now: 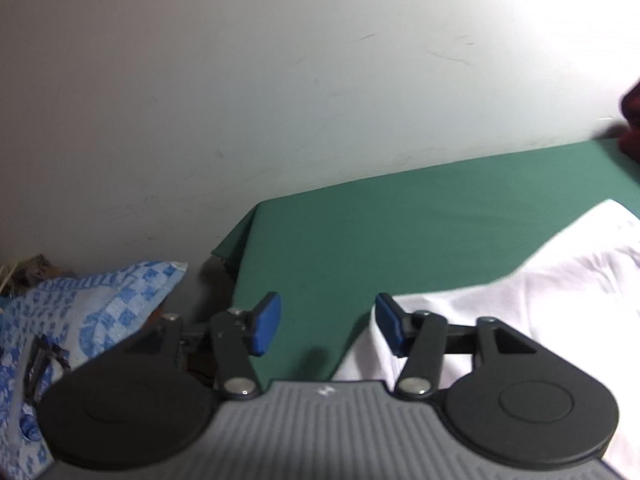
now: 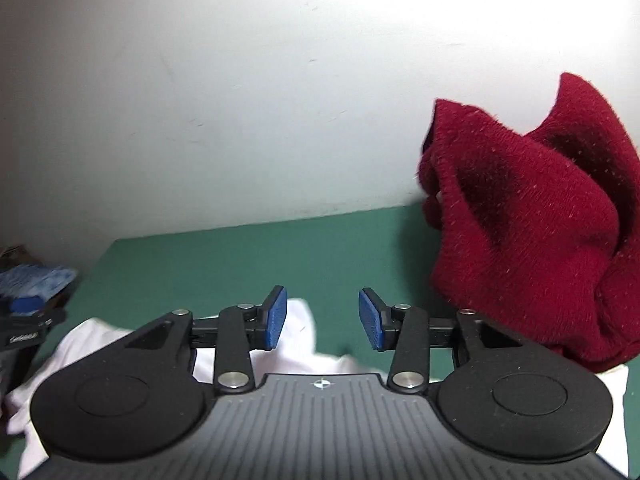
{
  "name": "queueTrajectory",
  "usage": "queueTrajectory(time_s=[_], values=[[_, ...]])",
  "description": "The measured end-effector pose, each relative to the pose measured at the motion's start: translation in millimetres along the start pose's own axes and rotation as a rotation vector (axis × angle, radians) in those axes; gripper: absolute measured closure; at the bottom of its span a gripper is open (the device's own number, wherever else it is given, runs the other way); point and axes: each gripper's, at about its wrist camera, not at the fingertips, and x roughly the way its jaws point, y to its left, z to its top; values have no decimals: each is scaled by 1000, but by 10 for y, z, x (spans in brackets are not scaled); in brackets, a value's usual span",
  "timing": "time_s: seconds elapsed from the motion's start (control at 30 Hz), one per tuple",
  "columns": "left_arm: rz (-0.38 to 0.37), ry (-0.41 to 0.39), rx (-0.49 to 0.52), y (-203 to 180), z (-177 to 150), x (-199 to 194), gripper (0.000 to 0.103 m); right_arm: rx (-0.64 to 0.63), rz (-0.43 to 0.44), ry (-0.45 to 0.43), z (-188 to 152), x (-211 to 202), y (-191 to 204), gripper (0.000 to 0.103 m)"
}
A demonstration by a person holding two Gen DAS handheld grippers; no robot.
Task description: Fold clothes
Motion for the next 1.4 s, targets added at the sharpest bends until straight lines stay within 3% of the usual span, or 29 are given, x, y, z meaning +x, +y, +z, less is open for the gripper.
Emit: queueTrajectory(time_s=[0.13, 0.17, 0.2, 0.33, 0.43, 0.47, 0.57, 0.6, 0.67, 0.77, 0.83, 0.9, 1.0, 1.07, 1.13, 1.23, 1.33, 1.4], values=[[18, 42, 4, -59, -170, 19, 33, -28, 16, 197, -249, 150, 63, 75], [33, 66, -6, -39, -187, 69, 33, -16, -16, 199, -287, 194, 33, 76], [41, 88, -20, 3, -219, 105, 37, 5, -60, 173, -277, 230, -32, 76], [74, 128, -51, 224, -364, 105, 37, 45, -208, 57, -246, 351, -277, 78], [108, 132, -78, 414, -478, -40, 37, 61, -298, 9, -243, 220, -228, 69], [99, 132, -100, 489, -525, -149, 37, 80, -273, 1, -261, 106, -198, 66], [37, 111, -133, 609, -706, -489, 33, 98, -25, 29, -456, -276, -21, 66], [17, 106, -134, 615, -776, -576, 28, 76, 21, 57, -553, -368, 63, 66], [0, 120, -112, 537, -916, -660, 25, 47, 40, 107, -769, -512, 188, 69], [14, 144, -100, 425, -1047, -661, 26, 113, 17, 206, -1082, -616, 162, 78], [70, 139, -96, 410, -1059, -584, 26, 165, -28, 183, -1130, -783, 30, 88], [148, 133, -83, 426, -1052, -469, 33, 227, -102, 174, -1133, -905, -136, 89], [257, 149, -87, 543, -1000, -290, 33, 223, -254, 168, -1173, -1149, -234, 89], [299, 172, -72, 642, -944, -196, 39, 214, -255, 140, -1217, -1336, -167, 87], [327, 190, -48, 702, -907, -214, 46, 222, -197, 125, -1250, -1495, -56, 82], [231, 137, -125, 795, -889, -568, 43, 236, -29, 167, -1401, -1546, 75, 77], [147, 77, -143, 671, -991, -1005, 35, 197, -62, 193, -1574, -1461, 172, 77], [89, 53, -135, 543, -1110, -1276, 34, 199, -157, 186, -1668, -1464, 111, 88]])
